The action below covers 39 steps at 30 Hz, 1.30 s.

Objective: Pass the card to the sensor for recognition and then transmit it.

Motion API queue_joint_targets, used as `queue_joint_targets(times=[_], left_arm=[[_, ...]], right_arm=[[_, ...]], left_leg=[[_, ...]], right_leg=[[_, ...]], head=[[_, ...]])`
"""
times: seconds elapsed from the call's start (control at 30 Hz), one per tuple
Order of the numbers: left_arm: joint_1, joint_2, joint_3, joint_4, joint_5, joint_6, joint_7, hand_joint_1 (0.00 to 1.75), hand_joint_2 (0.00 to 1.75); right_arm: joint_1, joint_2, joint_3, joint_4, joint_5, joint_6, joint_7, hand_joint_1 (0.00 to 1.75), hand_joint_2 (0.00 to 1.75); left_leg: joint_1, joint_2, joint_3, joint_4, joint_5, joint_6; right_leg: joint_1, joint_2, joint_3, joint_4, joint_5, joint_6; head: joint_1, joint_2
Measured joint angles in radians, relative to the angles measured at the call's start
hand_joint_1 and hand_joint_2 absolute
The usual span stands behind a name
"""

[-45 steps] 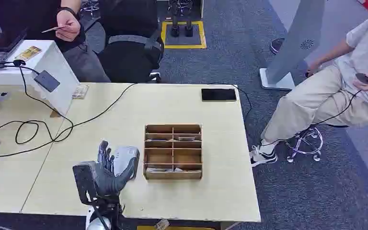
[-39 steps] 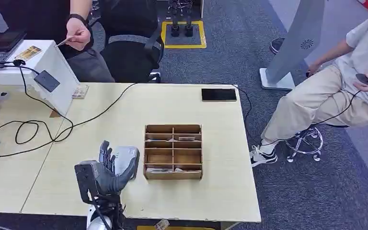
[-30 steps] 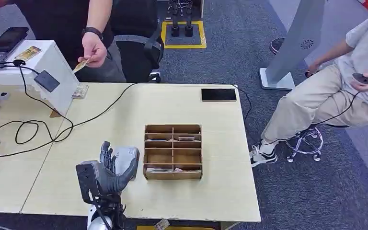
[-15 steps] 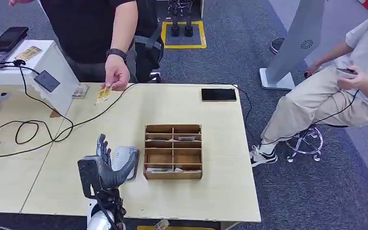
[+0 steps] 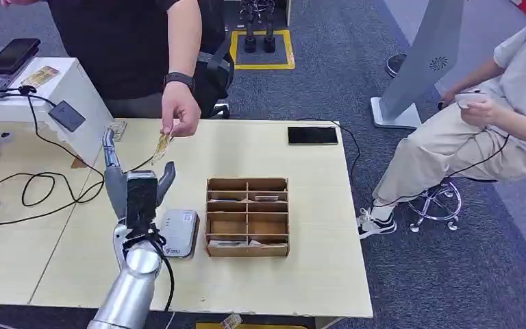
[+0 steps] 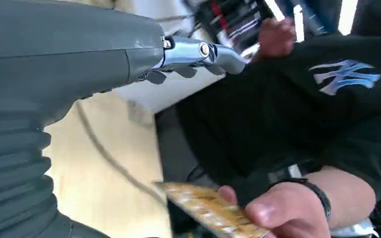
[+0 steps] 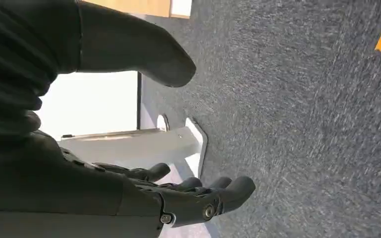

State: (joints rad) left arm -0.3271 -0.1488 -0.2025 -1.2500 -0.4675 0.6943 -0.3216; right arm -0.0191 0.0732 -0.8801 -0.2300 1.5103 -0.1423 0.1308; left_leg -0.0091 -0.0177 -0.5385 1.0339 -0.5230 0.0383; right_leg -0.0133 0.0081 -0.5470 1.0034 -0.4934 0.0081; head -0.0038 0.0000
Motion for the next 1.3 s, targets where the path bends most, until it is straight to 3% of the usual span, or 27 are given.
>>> queue_joint_targets(times=[0.2, 0.43, 0.47, 0.5, 0.8, 1.3], left_arm=[[-0.045, -0.071, 0.171, 0.052, -0.266, 0.001, -0.061, 0.00, 1.75], [-0.060, -0.132, 0.294, 0.085, -0.295, 0.001, -0.106, 0.00, 1.75], [-0.061, -0.138, 0.304, 0.087, -0.292, 0.001, -0.115, 0.14, 1.75], [-0.060, -0.142, 0.310, 0.089, -0.281, 0.001, -0.125, 1.75, 1.75], [-0.060, -0.153, 0.321, 0.109, -0.173, 0.001, -0.210, 1.75, 1.75], [-0.060, -0.162, 0.321, 0.080, -0.073, 0.005, -0.275, 1.75, 1.75]], right_arm=[[-0.004, -0.008, 0.001, 0.003, 0.009, 0.014, 0.000, 0.00, 1.75], [-0.004, -0.015, 0.001, 0.003, 0.010, 0.015, 0.000, 0.00, 1.75], [-0.004, -0.016, 0.001, 0.003, 0.010, 0.014, 0.000, 0.00, 1.75], [-0.004, -0.016, 0.001, 0.004, 0.010, 0.013, 0.000, 0.00, 1.75], [-0.004, -0.018, 0.001, 0.005, 0.016, -0.001, 0.000, 0.00, 1.75], [-0.004, -0.017, 0.001, 0.016, 0.014, 0.019, 0.000, 0.00, 1.75]], left_leg=[[0.000, 0.001, 0.000, 0.000, 0.000, 0.000], [0.000, 0.001, 0.000, 0.000, 0.000, 0.000], [0.000, 0.001, 0.000, 0.000, 0.000, 0.000], [0.000, 0.001, 0.000, 0.000, 0.000, 0.000], [0.000, 0.001, 0.000, 0.000, 0.000, 0.000], [0.000, 0.002, 0.000, 0.000, 0.000, 0.000]], right_leg=[[0.000, 0.001, -0.001, 0.000, 0.000, 0.000], [0.000, 0.001, -0.001, 0.000, 0.000, 0.000], [0.000, 0.001, -0.001, 0.000, 0.000, 0.000], [0.000, 0.001, -0.001, 0.000, 0.000, 0.000], [0.000, 0.001, -0.001, 0.000, 0.000, 0.000], [0.000, 0.002, -0.001, 0.000, 0.000, 0.000]], head=[[0.000, 0.000], [0.000, 0.000], [0.000, 0.000], [0.000, 0.000], [0.000, 0.000], [0.000, 0.000]])
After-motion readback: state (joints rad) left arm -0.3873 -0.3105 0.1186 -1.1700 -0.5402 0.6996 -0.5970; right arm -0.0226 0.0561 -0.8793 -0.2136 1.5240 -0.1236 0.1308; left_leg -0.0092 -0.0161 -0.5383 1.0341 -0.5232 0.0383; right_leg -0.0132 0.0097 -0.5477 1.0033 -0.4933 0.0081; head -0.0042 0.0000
